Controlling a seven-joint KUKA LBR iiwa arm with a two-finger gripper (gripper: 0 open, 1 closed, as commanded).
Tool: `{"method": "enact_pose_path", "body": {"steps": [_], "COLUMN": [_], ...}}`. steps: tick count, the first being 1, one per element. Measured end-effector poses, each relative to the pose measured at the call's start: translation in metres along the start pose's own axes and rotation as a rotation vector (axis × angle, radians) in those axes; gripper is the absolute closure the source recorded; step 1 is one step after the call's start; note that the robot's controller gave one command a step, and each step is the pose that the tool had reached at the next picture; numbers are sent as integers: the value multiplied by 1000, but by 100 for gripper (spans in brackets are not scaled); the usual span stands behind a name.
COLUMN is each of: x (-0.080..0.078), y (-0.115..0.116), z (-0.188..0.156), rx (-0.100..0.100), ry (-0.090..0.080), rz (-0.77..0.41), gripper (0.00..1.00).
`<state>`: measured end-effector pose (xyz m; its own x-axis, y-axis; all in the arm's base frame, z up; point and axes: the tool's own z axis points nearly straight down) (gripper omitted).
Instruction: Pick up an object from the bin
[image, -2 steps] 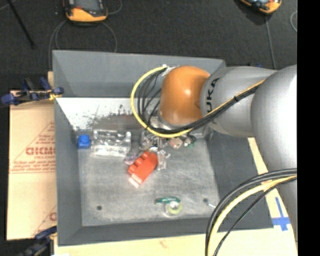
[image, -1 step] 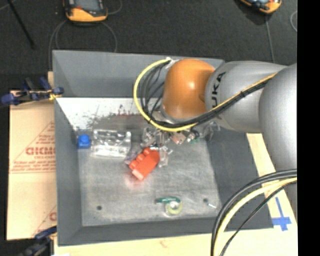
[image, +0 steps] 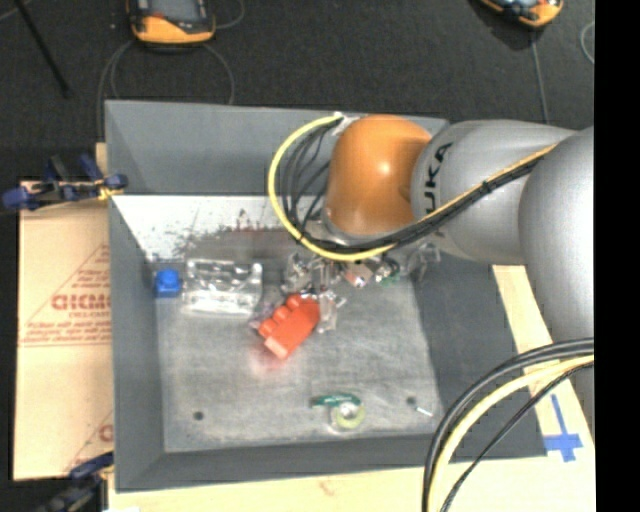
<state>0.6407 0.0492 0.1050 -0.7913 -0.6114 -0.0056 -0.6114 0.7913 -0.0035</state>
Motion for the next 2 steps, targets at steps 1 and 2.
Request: {"method": "enact_pose_path", "body": {"steps": [1, 2], "x": [-1, -2], "y": [-1, -3], "z": [-1, -25], "rx": [0, 2], "ry": [-2, -2], "rz": [3, 6], "gripper": [100, 100]}}
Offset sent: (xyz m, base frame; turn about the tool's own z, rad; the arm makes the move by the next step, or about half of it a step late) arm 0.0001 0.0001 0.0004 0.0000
